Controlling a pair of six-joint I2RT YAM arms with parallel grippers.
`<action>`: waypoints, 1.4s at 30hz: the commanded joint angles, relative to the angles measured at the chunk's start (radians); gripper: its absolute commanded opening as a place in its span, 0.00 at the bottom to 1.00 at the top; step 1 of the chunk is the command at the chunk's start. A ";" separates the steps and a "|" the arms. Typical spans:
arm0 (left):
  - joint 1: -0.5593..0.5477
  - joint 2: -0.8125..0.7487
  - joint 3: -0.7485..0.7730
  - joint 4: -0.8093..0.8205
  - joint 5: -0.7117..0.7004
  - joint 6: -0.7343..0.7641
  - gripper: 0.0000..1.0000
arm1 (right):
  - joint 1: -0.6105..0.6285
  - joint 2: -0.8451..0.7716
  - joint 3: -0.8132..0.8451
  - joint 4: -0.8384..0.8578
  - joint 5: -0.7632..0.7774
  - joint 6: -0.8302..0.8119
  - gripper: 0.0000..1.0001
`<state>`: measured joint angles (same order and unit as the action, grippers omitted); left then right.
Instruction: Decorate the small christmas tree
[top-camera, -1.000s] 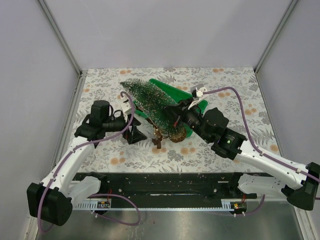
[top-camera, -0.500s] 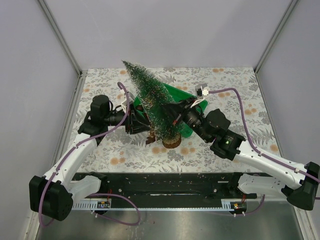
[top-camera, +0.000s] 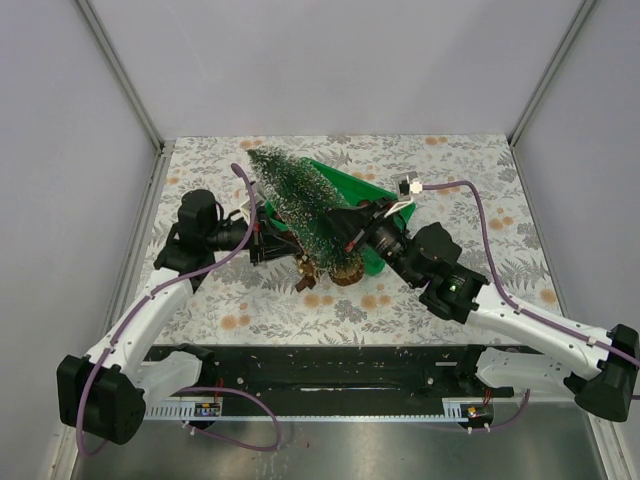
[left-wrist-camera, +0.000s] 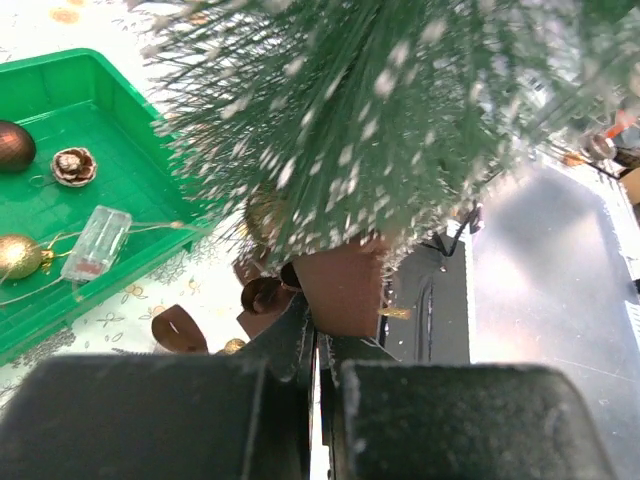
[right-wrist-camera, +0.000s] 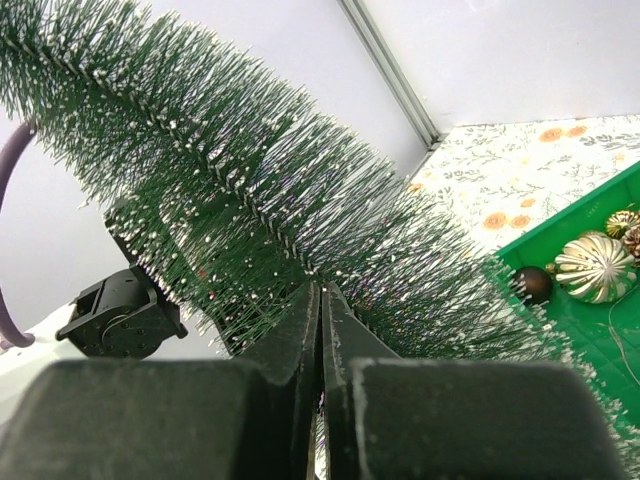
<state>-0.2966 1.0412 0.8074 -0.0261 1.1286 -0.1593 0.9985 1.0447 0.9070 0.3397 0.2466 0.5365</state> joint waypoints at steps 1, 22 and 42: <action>0.008 -0.035 0.039 -0.115 -0.096 0.145 0.00 | 0.000 -0.078 0.006 0.047 0.051 -0.016 0.00; 0.062 0.094 0.193 -0.155 -0.700 0.196 0.00 | 0.000 -0.334 0.020 -0.145 0.194 -0.173 0.00; -0.001 0.260 0.490 -0.149 -0.702 0.046 0.00 | 0.002 -0.446 -0.016 -0.234 0.234 -0.202 0.00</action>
<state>-0.2687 1.2972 1.1660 -0.2512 0.3874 -0.0555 0.9985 0.5903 0.8967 0.0689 0.4709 0.3222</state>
